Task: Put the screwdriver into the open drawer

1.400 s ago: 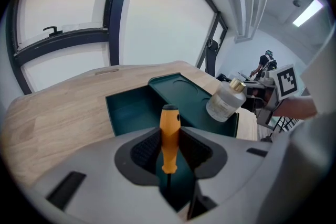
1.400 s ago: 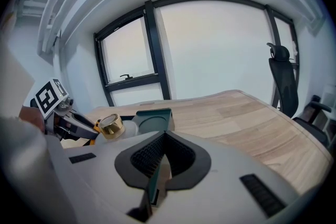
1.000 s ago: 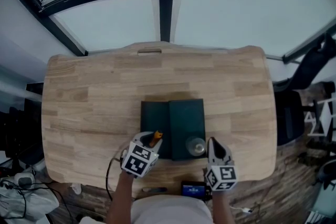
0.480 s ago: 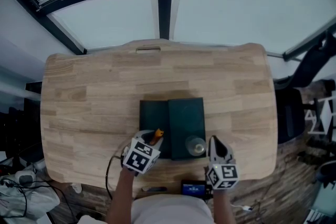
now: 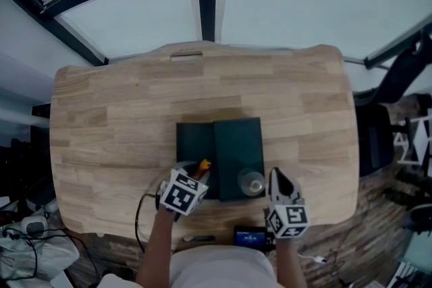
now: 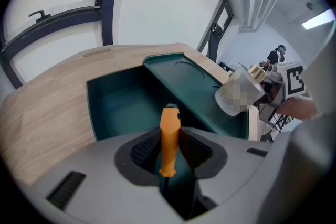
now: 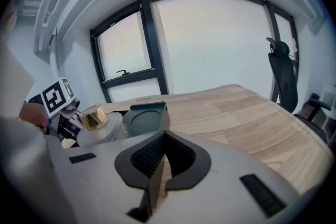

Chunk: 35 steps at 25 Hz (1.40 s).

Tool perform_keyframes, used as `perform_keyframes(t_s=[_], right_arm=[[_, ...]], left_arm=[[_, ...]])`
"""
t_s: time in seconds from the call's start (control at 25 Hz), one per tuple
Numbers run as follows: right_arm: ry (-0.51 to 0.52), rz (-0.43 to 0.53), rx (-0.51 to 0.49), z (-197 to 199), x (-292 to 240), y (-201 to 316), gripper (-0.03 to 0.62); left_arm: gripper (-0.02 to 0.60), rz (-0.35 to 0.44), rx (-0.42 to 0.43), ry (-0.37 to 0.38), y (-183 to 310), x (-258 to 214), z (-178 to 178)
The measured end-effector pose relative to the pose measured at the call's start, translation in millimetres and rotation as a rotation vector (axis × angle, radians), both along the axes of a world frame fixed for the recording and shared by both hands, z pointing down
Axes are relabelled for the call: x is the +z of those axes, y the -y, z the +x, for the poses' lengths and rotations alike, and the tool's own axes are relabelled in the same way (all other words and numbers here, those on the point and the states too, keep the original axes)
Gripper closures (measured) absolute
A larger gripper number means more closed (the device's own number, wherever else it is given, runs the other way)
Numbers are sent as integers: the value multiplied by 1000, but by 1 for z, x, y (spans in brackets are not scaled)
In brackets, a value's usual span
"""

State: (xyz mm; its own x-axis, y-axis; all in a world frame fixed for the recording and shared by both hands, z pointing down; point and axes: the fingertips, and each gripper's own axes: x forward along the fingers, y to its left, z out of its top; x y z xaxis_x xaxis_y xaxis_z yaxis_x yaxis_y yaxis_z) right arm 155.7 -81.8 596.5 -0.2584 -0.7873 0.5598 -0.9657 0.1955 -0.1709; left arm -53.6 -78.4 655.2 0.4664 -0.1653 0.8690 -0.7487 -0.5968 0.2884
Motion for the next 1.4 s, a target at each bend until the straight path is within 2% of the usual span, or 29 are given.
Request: perform_keyframes(t_s=[0.32,1.04,1.24,1.4], right_arm=[[-2,-4,-4,0,3,3,597],[4,-24,-7,2,13,1,598],[-3,-21,-2,3,11,2,597],[-3,-26,0,5,12,3,597]], left_arm=[[471,-48,17,45,1,6,0],[471,-76,89,153,-1,18,7],[471,-115,136,158,-6,20,13],[471,-133,181,189,-8,24,16]])
